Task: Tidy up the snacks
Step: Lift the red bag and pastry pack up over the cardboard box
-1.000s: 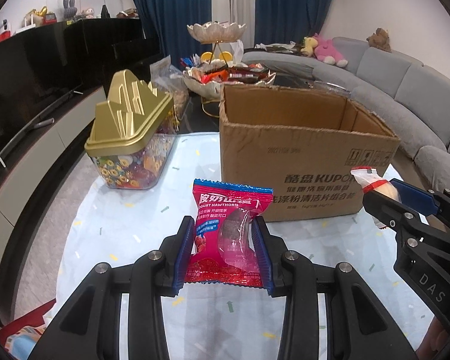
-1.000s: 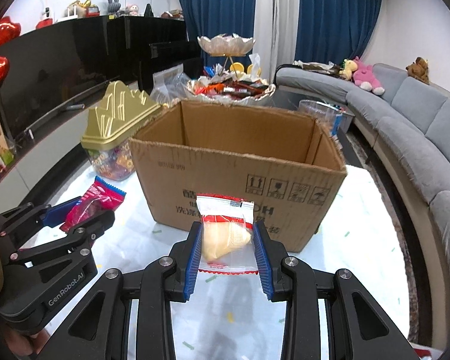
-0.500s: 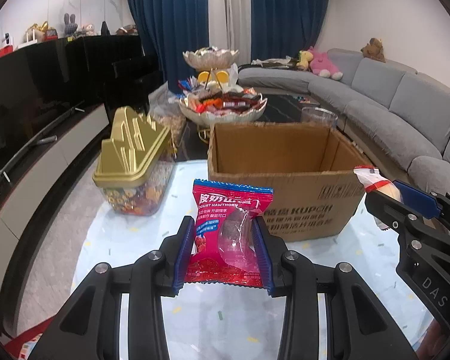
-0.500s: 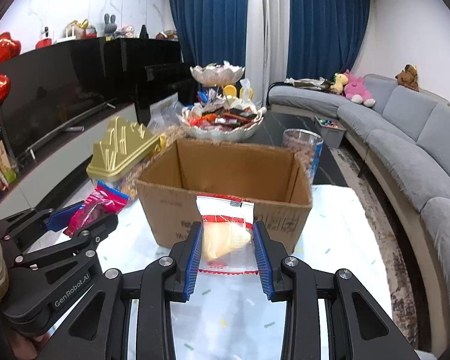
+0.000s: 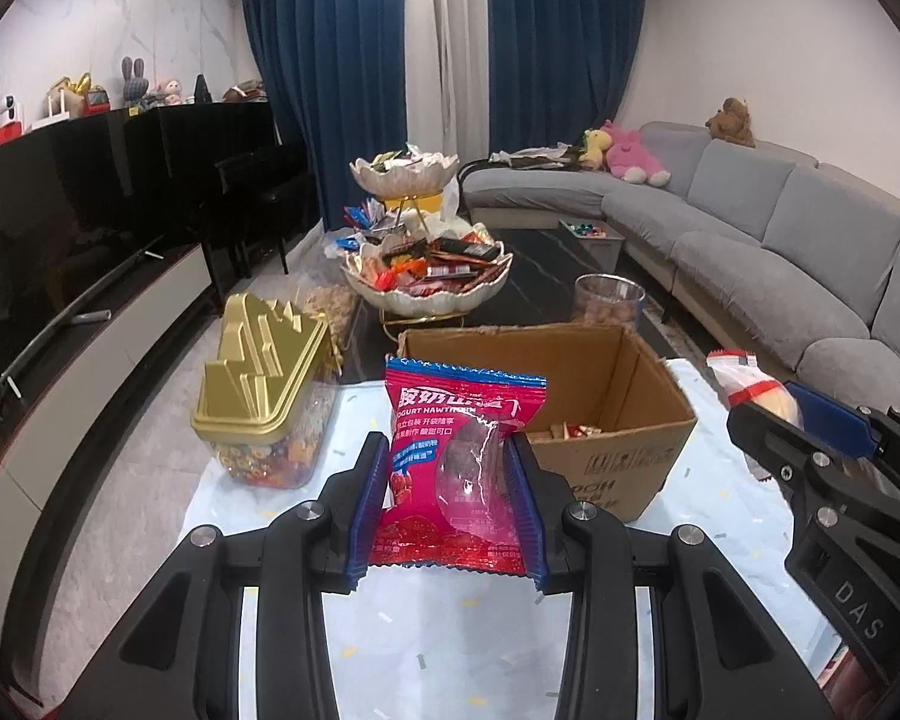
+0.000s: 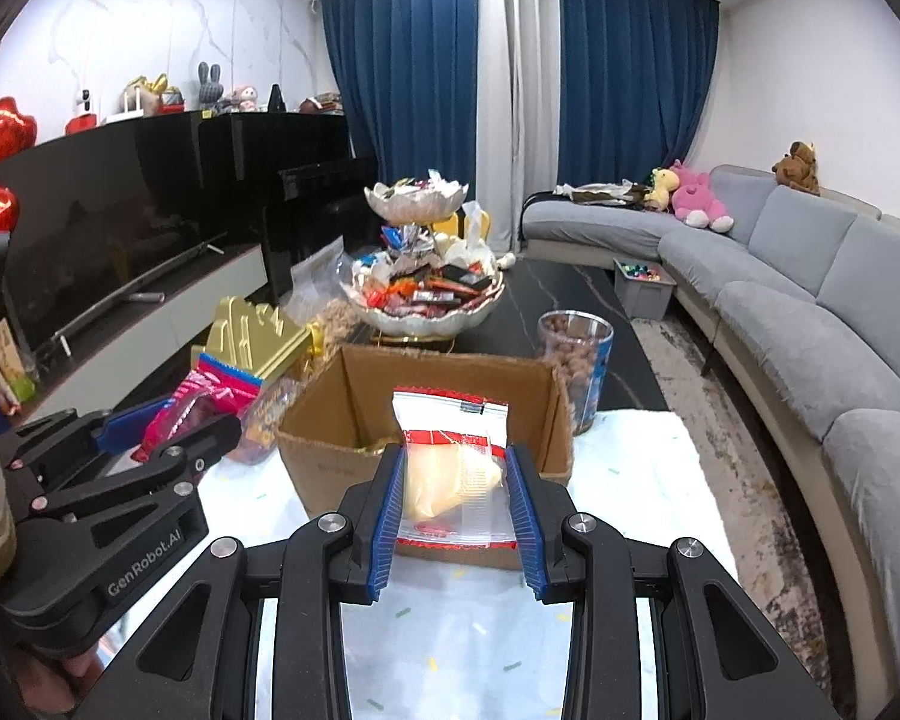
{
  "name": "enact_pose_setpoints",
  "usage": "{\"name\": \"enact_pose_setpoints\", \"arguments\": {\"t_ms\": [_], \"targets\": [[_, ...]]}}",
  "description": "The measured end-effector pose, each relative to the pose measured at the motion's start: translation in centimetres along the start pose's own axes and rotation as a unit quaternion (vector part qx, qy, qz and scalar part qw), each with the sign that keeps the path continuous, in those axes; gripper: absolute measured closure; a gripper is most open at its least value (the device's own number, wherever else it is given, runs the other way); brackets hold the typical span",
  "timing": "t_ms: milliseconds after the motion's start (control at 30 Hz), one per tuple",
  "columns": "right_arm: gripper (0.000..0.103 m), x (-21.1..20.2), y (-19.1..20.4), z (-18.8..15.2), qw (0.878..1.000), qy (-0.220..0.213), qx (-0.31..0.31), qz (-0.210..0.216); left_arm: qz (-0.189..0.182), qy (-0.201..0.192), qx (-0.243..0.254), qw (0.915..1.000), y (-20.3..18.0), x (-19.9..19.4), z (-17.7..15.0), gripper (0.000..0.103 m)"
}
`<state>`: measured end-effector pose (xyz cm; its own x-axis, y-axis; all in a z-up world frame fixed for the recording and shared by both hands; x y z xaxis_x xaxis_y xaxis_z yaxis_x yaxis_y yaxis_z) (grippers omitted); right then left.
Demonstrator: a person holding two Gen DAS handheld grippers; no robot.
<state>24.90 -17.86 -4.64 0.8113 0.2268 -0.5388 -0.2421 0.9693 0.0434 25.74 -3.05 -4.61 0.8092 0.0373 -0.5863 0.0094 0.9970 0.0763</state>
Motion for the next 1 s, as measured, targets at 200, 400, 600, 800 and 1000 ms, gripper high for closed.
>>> {"name": "enact_pose_setpoints", "arguments": {"t_ms": [200, 400, 600, 800, 1000], "targets": [[0.068, -0.6, -0.7, 2.0, 1.000, -0.011, 0.003, -0.004, -0.007, -0.005, -0.002, 1.0000, -0.1, -0.2, 1.9, 0.064], [0.068, -0.9, -1.0, 3.7, 1.000, -0.024, 0.000, -0.005, -0.007, -0.015, 0.003, 0.9999, -0.5, -0.2, 3.9, 0.064], [0.068, -0.6, -1.4, 5.5, 0.999, -0.038, -0.002, -0.012, -0.013, -0.021, 0.003, 0.9997, -0.8, 0.2, 5.8, 0.064], [0.068, 0.3, -1.7, 7.2, 0.999, -0.047, -0.007, -0.020, -0.014, -0.024, 0.005, 0.9996, -1.0, 1.2, 7.5, 0.064], [0.068, 1.7, -2.3, 8.4, 0.998, -0.050, -0.006, -0.027, -0.014, -0.019, 0.006, 0.9997, -1.3, 2.8, 8.7, 0.064]]}}
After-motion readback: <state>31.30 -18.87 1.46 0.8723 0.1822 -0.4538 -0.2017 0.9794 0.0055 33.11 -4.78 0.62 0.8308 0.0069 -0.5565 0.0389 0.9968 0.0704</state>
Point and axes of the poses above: each gripper's, at about its wrist camera, not at the fingertips, and x roughly the way its jaws point, y to its left, z to its top, the point moved 2 cm from there along x, roughly the way its jaws point, and after that the axes turned 5 degrees about z, right-handed, at the moved point
